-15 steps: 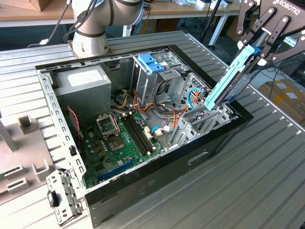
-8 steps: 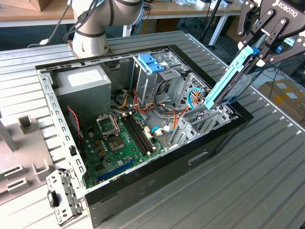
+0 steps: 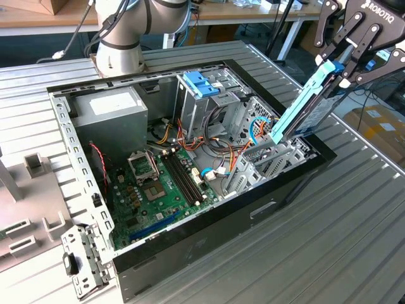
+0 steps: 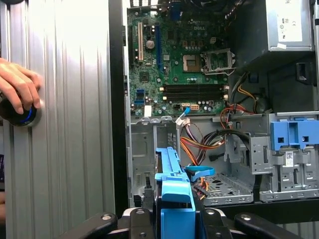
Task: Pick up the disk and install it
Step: 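Insert the disk into the insertion slot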
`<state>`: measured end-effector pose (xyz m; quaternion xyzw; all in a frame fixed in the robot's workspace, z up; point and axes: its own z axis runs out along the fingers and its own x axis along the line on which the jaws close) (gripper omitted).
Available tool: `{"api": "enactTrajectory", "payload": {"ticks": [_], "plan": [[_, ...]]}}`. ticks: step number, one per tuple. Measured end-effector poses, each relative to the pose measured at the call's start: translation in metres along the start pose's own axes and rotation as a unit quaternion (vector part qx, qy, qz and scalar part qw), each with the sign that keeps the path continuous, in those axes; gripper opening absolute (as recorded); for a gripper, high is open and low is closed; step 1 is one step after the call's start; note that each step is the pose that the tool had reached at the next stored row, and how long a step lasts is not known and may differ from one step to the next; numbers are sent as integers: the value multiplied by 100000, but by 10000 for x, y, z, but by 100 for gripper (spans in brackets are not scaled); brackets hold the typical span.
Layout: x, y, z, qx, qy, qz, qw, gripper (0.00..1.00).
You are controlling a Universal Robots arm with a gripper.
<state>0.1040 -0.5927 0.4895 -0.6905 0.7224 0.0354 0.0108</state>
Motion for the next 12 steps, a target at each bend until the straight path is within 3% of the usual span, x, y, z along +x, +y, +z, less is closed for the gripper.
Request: {"api": "enactTrajectory", "payload": {"ticks": [12], "plan": [[3,46,17,-2,1,4,100000,37]]}}
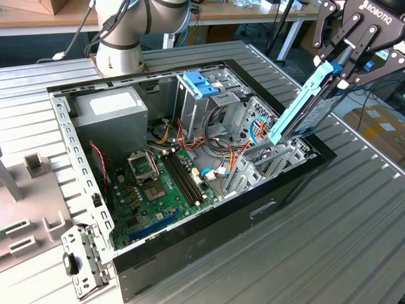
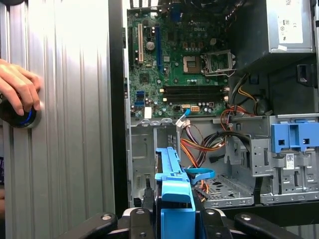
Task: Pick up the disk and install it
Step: 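Insert the disk into the insertion slot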
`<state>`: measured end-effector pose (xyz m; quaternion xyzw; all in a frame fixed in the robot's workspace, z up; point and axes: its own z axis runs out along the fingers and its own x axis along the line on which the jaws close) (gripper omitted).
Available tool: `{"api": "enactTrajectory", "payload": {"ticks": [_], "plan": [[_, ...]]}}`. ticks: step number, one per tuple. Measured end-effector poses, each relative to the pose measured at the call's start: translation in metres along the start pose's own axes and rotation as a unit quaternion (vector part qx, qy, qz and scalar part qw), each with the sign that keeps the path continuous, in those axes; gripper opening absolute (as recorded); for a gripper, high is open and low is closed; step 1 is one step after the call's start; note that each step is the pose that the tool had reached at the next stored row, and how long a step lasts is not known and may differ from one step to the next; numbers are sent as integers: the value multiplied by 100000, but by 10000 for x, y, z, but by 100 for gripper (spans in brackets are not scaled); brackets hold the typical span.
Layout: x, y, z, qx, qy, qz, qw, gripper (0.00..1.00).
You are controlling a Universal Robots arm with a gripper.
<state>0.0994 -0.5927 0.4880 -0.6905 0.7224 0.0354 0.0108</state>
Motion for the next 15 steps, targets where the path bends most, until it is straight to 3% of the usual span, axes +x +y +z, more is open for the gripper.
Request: {"api": "enactTrajectory", "payload": {"ticks": [4,9,13,15], "plan": [[3,38,24,2,0,-4,100000,37],[4,42,35,-21,15,-351,99999,37],[4,42,37,-183,106,-2897,99958,37],[4,52,40,-200,113,-3117,99951,37]]}}
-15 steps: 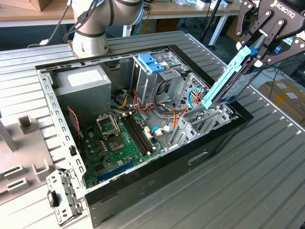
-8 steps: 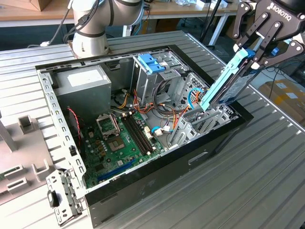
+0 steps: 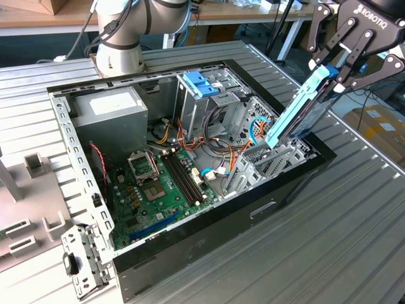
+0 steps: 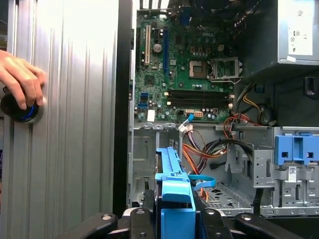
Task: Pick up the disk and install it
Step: 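Insert the disk into the insertion slot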
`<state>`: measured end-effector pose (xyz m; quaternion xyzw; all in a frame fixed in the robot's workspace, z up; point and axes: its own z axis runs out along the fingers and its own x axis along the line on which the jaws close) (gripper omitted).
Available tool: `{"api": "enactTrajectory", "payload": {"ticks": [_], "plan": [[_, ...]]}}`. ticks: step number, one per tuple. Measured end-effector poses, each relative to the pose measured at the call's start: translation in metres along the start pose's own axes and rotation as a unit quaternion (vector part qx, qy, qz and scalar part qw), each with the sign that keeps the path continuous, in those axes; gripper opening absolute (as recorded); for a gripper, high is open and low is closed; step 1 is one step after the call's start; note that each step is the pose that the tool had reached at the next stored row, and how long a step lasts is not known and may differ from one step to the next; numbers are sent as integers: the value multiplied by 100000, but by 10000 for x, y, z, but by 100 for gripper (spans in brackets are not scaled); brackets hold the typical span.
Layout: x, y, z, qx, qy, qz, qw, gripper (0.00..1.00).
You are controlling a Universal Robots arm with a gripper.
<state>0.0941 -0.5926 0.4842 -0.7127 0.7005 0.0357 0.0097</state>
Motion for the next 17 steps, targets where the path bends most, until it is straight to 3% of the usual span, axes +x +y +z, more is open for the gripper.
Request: {"api": "enactTrajectory", "payload": {"ticks": [17], "plan": [[0,84,21,0,1,7,100000,37]]}}
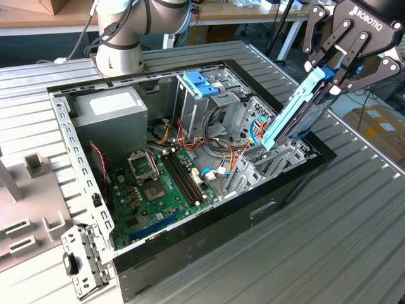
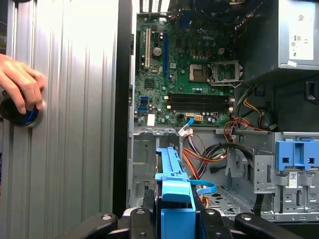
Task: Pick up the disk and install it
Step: 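Insert the disk into the insertion slot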
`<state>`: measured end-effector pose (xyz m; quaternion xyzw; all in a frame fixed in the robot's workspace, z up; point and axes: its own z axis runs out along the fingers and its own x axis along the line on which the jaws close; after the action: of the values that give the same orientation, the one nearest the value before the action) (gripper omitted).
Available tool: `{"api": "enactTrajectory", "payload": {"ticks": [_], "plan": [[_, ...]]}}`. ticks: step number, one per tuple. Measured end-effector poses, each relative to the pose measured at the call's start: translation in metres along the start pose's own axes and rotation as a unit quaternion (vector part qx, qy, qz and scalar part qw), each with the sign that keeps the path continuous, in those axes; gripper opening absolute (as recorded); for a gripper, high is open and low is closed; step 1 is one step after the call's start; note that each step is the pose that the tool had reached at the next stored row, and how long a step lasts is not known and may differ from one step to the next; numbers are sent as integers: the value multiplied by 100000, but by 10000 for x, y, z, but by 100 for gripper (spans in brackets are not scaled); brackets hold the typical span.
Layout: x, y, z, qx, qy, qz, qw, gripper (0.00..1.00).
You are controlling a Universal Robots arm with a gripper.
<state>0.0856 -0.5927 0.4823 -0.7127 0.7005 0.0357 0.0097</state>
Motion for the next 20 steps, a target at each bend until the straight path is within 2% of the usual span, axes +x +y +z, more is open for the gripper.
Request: {"api": "enactTrajectory", "payload": {"ticks": [20], "plan": [[0,88,23,0,3,-2,100000,37]]}}
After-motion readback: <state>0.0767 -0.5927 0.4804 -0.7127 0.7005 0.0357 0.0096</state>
